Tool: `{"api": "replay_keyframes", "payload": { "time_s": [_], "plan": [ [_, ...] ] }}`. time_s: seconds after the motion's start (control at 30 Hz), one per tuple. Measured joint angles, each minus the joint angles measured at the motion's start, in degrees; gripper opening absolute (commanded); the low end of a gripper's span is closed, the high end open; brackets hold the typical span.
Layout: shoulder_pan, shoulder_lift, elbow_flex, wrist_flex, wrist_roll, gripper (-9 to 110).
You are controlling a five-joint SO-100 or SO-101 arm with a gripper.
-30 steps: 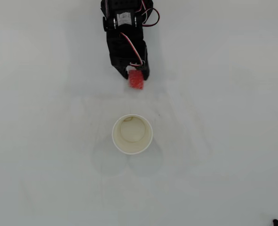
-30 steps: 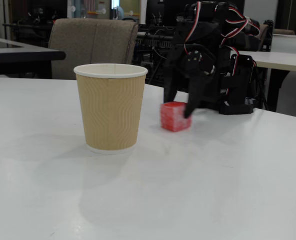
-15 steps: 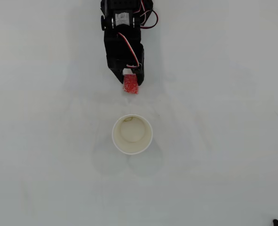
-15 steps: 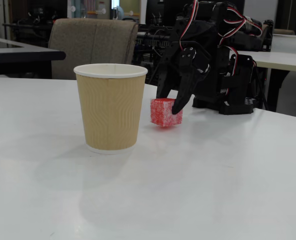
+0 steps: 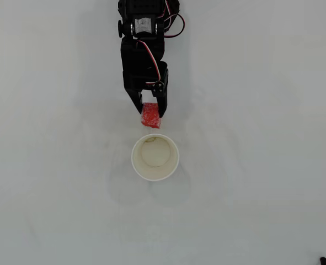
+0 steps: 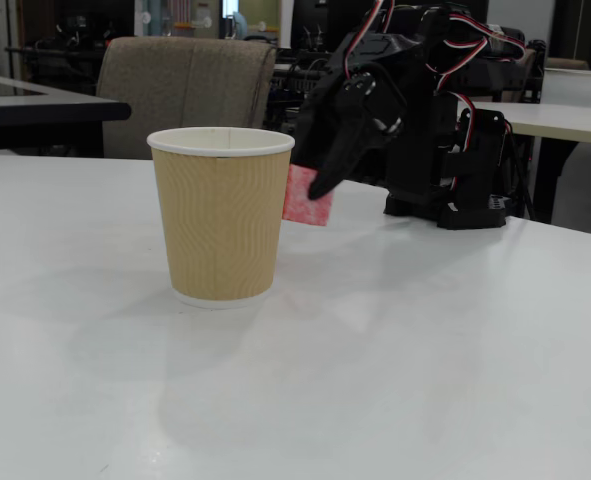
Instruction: Grasp a red cube and put it in the cup.
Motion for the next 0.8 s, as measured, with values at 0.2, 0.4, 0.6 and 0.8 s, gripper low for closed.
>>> {"api": "replay_keyframes", "payload": {
  "time_s": [0.2,0.4,0.6,0.8],
  "plan": [
    [-0.26,3.16,0.44,0.53,0.44,5],
    [2.55,5.98,1.49,7.03,1.05,4],
    [5.1,5.98,1.49,6.86,4.92,4],
    [6.68,5.98,1.49,0.44,9.49,4]
  ]
}}
